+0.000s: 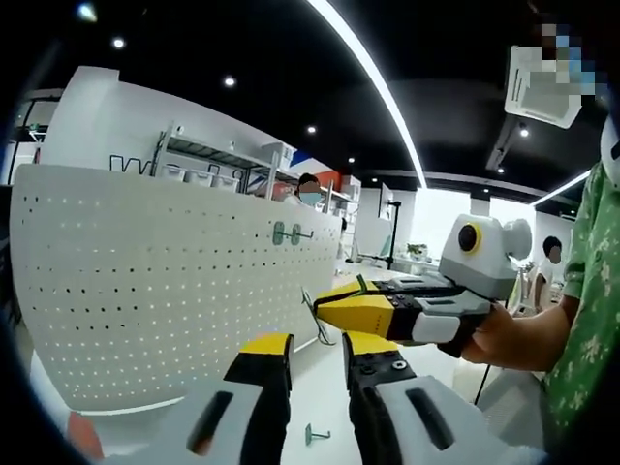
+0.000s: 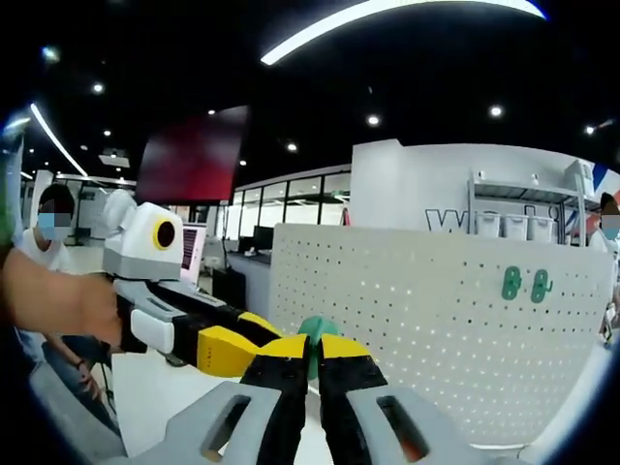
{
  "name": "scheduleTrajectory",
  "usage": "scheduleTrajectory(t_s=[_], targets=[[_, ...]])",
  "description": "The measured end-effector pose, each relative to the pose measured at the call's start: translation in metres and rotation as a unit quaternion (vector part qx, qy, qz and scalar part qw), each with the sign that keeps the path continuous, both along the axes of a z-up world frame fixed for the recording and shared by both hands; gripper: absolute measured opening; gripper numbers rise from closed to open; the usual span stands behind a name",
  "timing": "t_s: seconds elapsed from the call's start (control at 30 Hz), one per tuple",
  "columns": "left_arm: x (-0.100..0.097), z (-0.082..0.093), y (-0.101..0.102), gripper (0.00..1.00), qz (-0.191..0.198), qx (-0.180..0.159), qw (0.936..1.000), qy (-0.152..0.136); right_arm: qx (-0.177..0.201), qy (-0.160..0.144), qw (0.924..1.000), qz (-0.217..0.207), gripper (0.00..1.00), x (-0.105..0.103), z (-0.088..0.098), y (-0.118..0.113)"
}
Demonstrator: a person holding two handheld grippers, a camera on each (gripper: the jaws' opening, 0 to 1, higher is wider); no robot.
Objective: Insert the hook assembly into the mounting plate slot until the hook locks in place.
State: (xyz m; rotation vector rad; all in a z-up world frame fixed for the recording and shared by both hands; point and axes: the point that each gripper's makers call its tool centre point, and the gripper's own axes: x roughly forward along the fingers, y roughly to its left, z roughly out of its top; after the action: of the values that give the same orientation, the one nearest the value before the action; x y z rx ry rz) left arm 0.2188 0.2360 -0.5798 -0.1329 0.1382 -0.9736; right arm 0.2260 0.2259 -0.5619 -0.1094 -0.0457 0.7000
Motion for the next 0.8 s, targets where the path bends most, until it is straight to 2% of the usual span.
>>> scheduleTrajectory(t_s=[0.8], targets=[[-0.0029,-0.0015,-0.0078,0.04,-0.015,-0.004,0.9998,0.009,-0.003,0.000,1.0000,0.004,0.01,-0.0027,-0.0013,0.0015]])
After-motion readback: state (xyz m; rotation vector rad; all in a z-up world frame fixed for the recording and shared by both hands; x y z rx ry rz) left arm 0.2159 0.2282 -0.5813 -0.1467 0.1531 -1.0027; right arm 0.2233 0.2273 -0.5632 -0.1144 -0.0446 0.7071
